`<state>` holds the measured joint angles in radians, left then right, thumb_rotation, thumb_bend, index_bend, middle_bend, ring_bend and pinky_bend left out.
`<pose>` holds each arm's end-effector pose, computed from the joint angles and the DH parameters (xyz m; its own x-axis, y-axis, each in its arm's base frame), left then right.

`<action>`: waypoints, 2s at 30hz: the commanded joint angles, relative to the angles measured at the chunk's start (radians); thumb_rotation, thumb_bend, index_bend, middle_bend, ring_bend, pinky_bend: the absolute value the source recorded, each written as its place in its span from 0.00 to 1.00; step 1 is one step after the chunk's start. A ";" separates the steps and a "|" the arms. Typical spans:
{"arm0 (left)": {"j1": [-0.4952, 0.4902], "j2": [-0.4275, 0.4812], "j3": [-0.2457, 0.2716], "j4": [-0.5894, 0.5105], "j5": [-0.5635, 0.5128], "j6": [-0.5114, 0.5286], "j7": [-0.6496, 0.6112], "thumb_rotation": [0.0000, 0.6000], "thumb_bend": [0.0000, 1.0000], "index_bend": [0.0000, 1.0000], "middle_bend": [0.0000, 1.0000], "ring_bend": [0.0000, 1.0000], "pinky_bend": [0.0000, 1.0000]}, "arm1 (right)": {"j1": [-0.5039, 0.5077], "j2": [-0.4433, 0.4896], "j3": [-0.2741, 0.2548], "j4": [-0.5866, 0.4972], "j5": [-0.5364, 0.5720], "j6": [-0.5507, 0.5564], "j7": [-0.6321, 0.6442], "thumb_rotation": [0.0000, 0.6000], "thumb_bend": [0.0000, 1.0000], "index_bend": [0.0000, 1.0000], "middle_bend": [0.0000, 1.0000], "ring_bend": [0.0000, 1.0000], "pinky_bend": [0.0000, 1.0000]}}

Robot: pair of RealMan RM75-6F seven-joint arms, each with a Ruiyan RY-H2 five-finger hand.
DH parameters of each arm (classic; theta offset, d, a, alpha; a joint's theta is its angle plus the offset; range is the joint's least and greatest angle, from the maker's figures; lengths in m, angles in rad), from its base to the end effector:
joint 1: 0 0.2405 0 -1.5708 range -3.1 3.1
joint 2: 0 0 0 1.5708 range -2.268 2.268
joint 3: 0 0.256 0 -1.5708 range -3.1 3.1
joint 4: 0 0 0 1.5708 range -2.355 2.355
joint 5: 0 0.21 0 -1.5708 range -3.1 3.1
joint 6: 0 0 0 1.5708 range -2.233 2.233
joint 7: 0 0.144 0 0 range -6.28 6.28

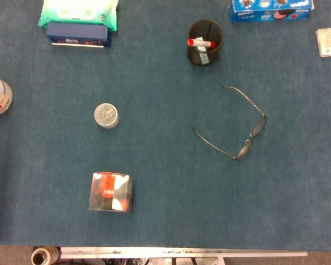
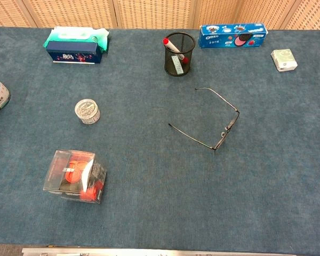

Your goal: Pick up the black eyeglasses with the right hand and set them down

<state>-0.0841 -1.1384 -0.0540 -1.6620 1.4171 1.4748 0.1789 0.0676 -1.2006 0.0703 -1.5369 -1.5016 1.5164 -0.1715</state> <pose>-0.3106 0.1803 0.1515 0.4859 0.0261 0.8736 0.8712 0.0654 -0.4865 -0.3182 -0.1803 0.1466 0.5393 0.0401 0.8412 -0.8421 0.0162 0.5391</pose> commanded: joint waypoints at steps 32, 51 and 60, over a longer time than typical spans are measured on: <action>0.028 0.055 0.026 -0.049 -0.066 -0.043 0.028 1.00 0.27 0.31 0.32 0.30 0.34 | 0.359 -0.023 0.001 -0.014 -0.123 -0.436 0.048 1.00 0.87 0.44 0.36 0.23 0.37; 0.003 0.051 0.026 -0.028 -0.071 -0.093 -0.001 1.00 0.27 0.31 0.33 0.30 0.35 | 0.489 -0.056 -0.055 -0.051 -0.155 -0.577 0.128 1.00 1.00 0.32 0.30 0.19 0.32; 0.026 0.059 0.029 -0.030 -0.073 -0.061 -0.015 1.00 0.27 0.31 0.33 0.30 0.36 | 0.533 -0.090 -0.080 -0.012 -0.121 -0.661 0.144 1.00 1.00 0.32 0.30 0.19 0.32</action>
<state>-0.0591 -1.0801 -0.0249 -1.6917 1.3442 1.4131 0.1637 0.5942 -1.2845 -0.0055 -1.5560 -1.6265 0.8626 -0.0329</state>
